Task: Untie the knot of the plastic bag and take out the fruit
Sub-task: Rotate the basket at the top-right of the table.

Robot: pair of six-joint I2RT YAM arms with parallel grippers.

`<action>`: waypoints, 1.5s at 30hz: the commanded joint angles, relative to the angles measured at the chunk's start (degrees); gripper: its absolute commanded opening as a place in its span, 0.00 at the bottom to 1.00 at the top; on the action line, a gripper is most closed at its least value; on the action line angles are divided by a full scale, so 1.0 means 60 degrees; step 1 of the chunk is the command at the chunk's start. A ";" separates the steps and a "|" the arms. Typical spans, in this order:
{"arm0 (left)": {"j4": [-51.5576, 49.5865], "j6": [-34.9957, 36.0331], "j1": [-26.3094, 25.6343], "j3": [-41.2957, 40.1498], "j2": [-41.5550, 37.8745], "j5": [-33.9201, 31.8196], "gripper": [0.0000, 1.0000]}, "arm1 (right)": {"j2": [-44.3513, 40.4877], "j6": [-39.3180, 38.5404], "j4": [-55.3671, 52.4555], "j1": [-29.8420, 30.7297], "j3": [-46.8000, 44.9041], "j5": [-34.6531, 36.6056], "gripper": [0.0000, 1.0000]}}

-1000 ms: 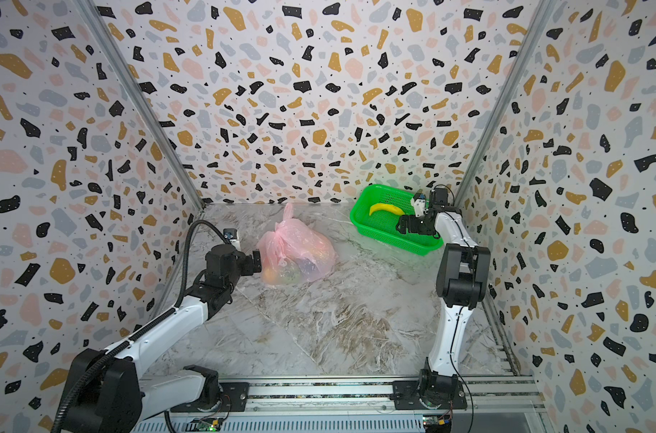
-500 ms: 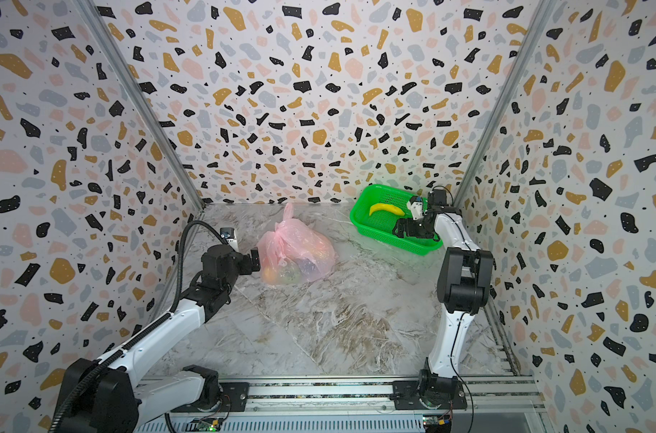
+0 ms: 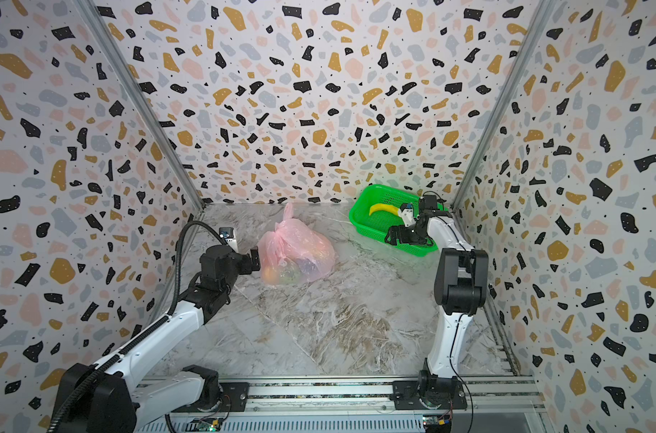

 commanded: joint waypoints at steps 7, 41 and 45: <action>0.0199 -0.0018 -0.0050 -0.0258 -0.0454 -0.0093 1.00 | -0.1154 -0.0173 -0.0713 0.1324 -0.0912 0.0165 0.99; 0.0521 -0.0065 -0.0069 -0.0635 -0.0550 -0.0167 1.00 | 0.0325 0.0779 0.1360 0.3166 -0.0184 0.4815 0.21; 0.0505 -0.0080 -0.0064 -0.0646 -0.0543 -0.0159 0.99 | 0.0267 0.0939 0.1326 0.3166 -0.0237 0.4901 0.13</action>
